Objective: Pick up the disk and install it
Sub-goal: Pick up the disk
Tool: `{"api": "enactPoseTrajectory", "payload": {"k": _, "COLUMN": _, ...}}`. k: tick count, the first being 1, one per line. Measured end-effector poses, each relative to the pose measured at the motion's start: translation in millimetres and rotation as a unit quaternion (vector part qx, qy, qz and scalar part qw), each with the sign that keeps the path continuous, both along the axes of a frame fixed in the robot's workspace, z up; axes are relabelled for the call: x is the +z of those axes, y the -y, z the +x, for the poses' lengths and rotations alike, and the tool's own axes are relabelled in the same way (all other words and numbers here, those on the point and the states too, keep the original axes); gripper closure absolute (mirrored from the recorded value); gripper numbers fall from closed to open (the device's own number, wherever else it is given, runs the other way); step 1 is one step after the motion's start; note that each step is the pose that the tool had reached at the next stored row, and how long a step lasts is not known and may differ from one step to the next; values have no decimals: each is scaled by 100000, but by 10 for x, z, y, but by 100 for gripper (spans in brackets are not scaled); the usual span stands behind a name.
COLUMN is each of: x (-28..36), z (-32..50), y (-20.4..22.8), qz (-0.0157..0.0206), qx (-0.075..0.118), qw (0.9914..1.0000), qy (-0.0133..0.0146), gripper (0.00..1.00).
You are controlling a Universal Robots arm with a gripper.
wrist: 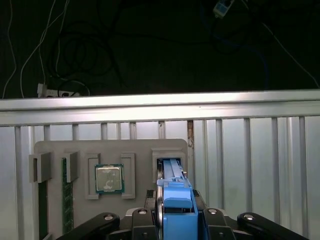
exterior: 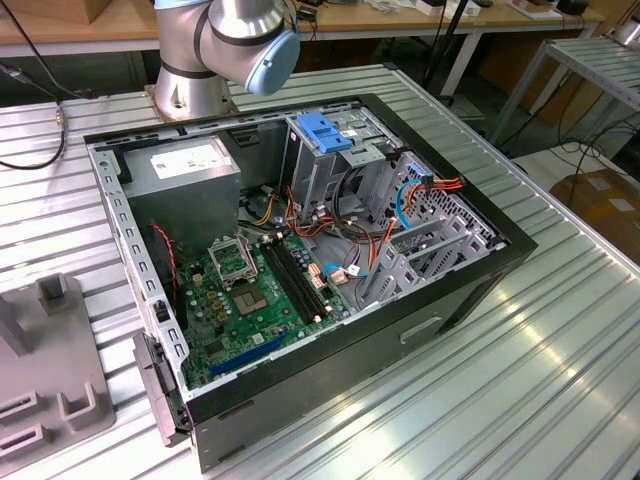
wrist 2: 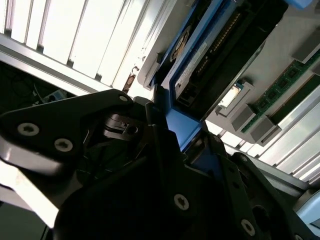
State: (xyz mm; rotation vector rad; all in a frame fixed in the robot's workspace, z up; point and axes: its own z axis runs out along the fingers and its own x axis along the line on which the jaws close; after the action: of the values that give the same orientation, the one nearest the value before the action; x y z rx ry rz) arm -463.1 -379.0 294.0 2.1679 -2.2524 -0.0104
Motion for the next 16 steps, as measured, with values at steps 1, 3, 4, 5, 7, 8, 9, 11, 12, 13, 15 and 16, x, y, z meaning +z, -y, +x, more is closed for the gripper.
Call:
{"api": "enactPoseTrajectory", "payload": {"k": 1, "x": 0, "z": 0, "y": 0, "qz": -2, "qx": -71, "qw": 100000, "qy": -4, "gripper": 63}}
{"api": "enactPoseTrajectory", "payload": {"k": 3, "x": 0, "z": 0, "y": 0, "qz": 3, "qx": 211, "qw": 100000, "qy": -3, "gripper": 63}}
{"api": "enactPoseTrajectory", "payload": {"k": 4, "x": 0, "z": 0, "y": 0, "qz": 1, "qx": 351, "qw": 99999, "qy": -3, "gripper": 63}}
{"api": "enactPoseTrajectory", "payload": {"k": 5, "x": 0, "z": 0, "y": 0, "qz": -2, "qx": 372, "qw": 99999, "qy": -2, "gripper": 63}}
{"api": "enactPoseTrajectory", "payload": {"k": 7, "x": 0, "z": 0, "y": 0, "qz": -2, "qx": 378, "qw": 99999, "qy": -4, "gripper": 63}}
{"api": "enactPoseTrajectory", "payload": {"k": 8, "x": 0, "z": 0, "y": 0, "qz": -2, "qx": 381, "qw": 99999, "qy": -5, "gripper": 63}}
{"api": "enactPoseTrajectory", "payload": {"k": 9, "x": 0, "z": 0, "y": 0, "qz": -2, "qx": 381, "qw": 99999, "qy": -4, "gripper": 63}}
{"api": "enactPoseTrajectory", "payload": {"k": 11, "x": 0, "z": 0, "y": 0, "qz": -2, "qx": 733, "qw": 99997, "qy": -1, "gripper": 63}}
{"api": "enactPoseTrajectory", "payload": {"k": 12, "x": 1, "z": 0, "y": 0, "qz": -3, "qx": 866, "qw": 99996, "qy": -6, "gripper": 63}}
{"api": "enactPoseTrajectory", "payload": {"k": 13, "x": 0, "z": 0, "y": 0, "qz": -2, "qx": 873, "qw": 99996, "qy": -4, "gripper": 63}}
{"api": "enactPoseTrajectory", "payload": {"k": 15, "x": 0, "z": 0, "y": 0, "qz": 0, "qx": 880, "qw": 99996, "qy": -5, "gripper": 63}}
{"api": "enactPoseTrajectory", "payload": {"k": 16, "x": 0, "z": 0, "y": 0, "qz": -2, "qx": 976, "qw": 99995, "qy": -3, "gripper": 63}}
